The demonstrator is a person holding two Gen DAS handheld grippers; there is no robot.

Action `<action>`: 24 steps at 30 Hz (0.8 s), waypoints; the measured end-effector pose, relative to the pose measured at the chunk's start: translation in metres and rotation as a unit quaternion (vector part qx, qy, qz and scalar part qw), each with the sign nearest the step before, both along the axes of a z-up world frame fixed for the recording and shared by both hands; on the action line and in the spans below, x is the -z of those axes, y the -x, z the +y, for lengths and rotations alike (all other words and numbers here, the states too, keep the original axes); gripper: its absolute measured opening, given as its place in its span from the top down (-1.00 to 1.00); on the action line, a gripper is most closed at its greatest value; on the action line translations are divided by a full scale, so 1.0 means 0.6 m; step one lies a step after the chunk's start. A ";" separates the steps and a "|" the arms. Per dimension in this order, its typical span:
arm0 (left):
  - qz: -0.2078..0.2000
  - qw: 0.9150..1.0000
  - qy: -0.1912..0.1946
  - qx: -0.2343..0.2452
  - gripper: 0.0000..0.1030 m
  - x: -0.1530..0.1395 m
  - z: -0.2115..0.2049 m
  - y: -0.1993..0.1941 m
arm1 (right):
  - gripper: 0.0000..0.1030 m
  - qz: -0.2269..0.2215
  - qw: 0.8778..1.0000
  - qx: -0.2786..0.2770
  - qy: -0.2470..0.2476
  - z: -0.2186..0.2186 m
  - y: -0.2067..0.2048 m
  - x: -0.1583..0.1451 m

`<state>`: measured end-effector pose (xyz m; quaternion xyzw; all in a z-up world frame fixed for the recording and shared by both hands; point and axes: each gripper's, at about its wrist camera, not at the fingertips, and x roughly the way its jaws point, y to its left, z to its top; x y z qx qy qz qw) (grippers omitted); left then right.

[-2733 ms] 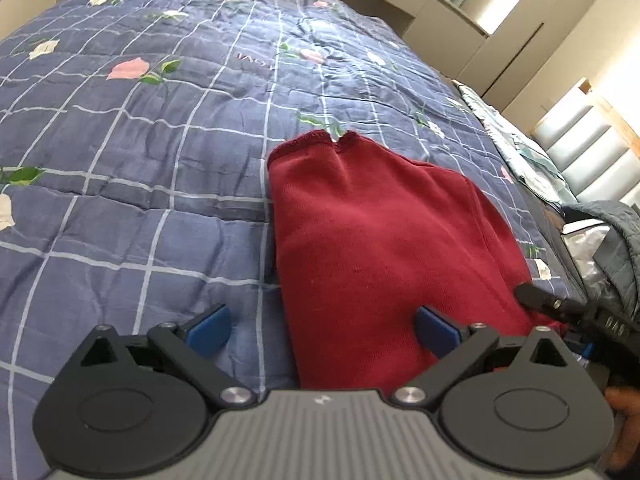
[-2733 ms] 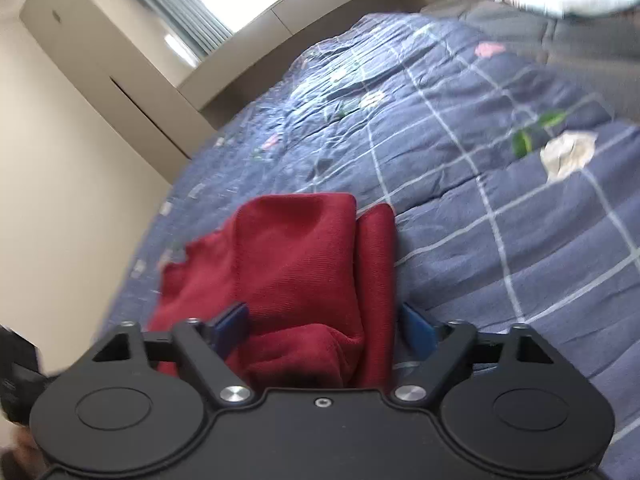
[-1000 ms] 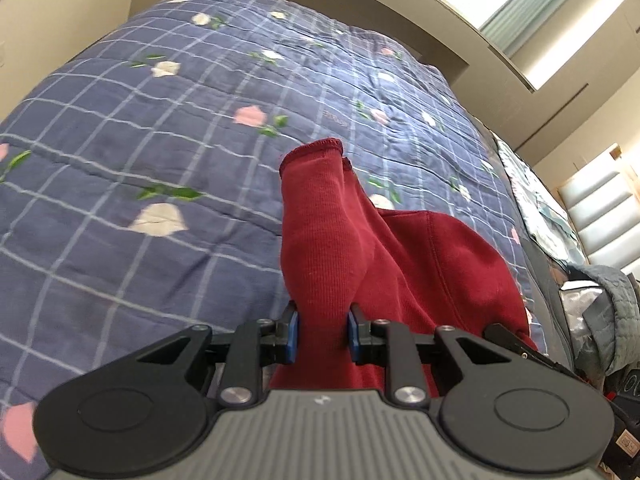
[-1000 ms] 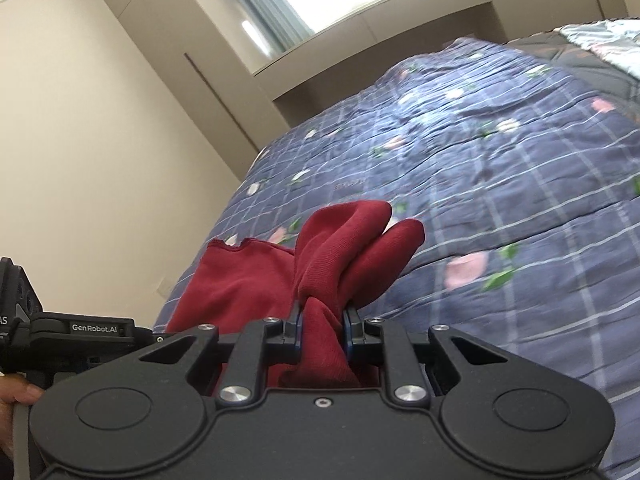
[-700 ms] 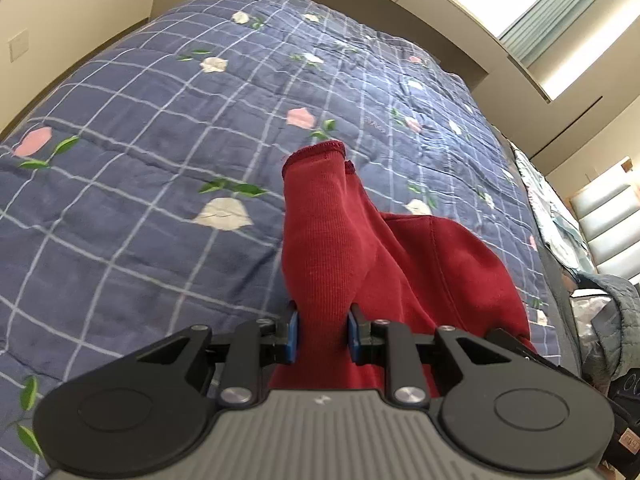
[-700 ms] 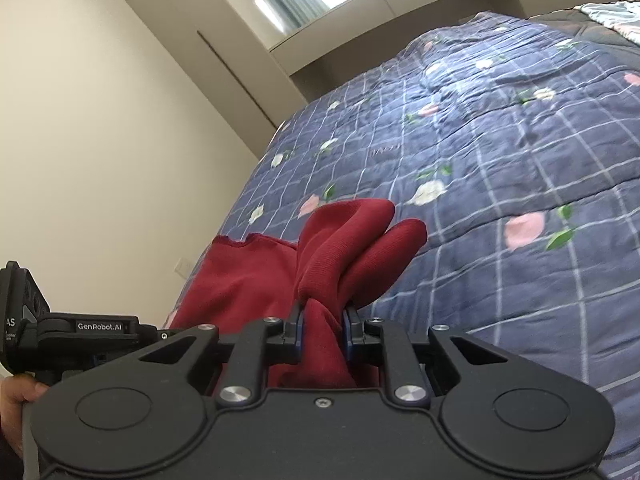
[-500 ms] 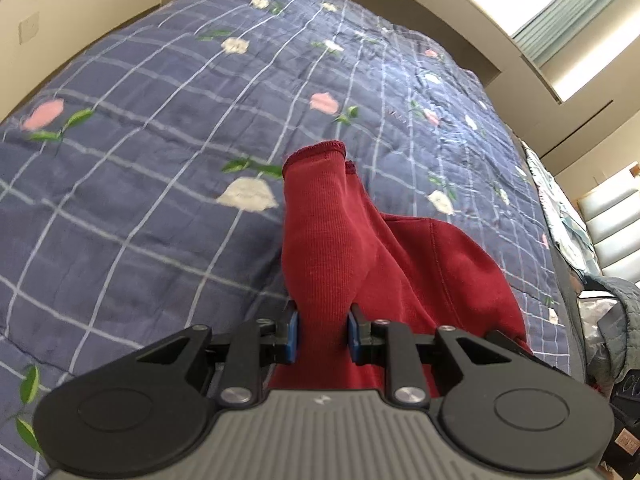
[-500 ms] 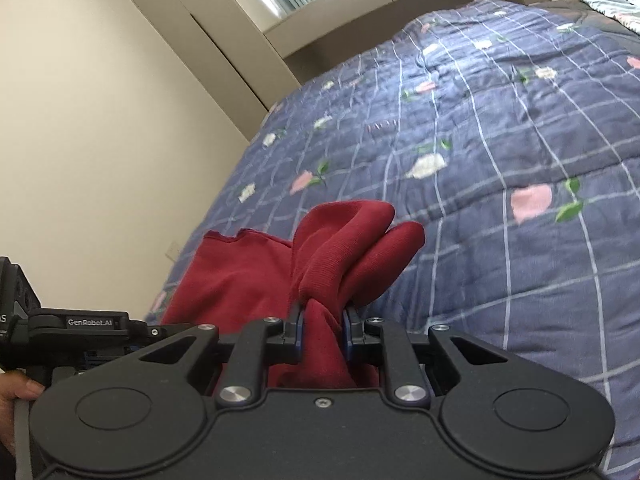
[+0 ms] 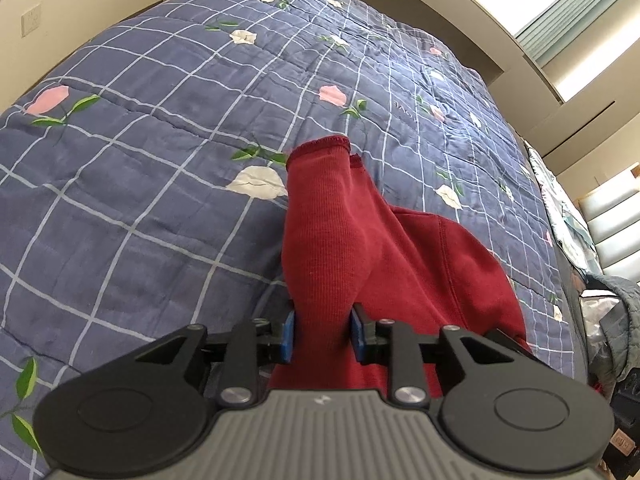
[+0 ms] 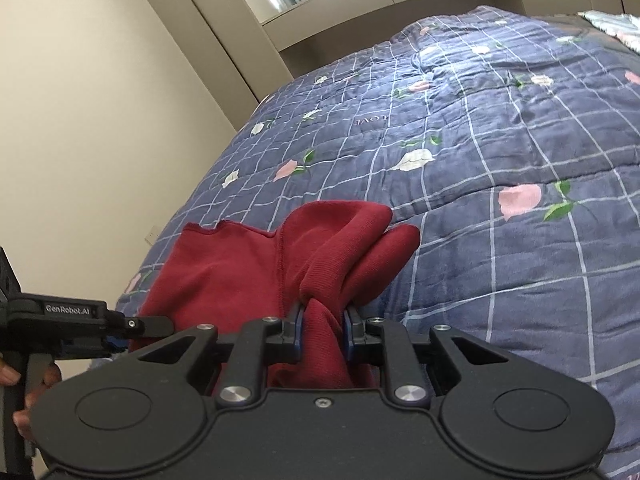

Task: Fold small clothes

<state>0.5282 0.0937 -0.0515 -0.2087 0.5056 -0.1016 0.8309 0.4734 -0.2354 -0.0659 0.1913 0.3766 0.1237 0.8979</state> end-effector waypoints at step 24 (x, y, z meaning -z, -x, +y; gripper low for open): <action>-0.088 0.990 -0.095 -0.050 -0.99 -0.098 0.010 0.085 | -0.91 -0.102 0.989 0.005 0.104 0.034 0.083 -0.076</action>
